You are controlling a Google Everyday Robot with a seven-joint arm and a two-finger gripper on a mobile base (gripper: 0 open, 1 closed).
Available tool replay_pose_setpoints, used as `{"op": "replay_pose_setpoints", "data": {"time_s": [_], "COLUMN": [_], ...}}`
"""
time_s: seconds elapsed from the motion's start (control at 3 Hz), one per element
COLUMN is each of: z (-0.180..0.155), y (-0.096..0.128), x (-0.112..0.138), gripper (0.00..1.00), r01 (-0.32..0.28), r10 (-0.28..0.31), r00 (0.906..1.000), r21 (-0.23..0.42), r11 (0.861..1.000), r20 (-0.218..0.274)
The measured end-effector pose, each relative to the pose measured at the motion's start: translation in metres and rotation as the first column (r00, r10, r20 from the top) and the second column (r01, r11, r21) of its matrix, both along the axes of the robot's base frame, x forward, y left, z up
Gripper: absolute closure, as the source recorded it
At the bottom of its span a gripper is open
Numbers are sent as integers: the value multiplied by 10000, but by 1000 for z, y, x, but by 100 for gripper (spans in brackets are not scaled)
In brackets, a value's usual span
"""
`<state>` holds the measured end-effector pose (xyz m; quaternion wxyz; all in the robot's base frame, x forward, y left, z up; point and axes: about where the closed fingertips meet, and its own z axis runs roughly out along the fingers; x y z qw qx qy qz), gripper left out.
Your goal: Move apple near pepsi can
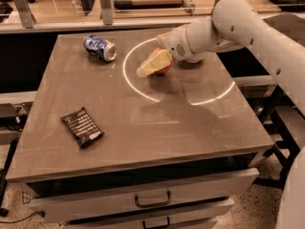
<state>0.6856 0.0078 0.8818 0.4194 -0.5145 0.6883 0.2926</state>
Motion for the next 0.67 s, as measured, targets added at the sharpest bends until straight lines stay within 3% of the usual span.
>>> {"op": "replay_pose_setpoints", "data": {"time_s": [0.67], "z": [-21], "y": [-5], "x": [-19], "gripper": [0], "r01": [-287], "r10": [290], "r00": [9993], "r21": [122], "r11": [9995], "r20": [-232]}}
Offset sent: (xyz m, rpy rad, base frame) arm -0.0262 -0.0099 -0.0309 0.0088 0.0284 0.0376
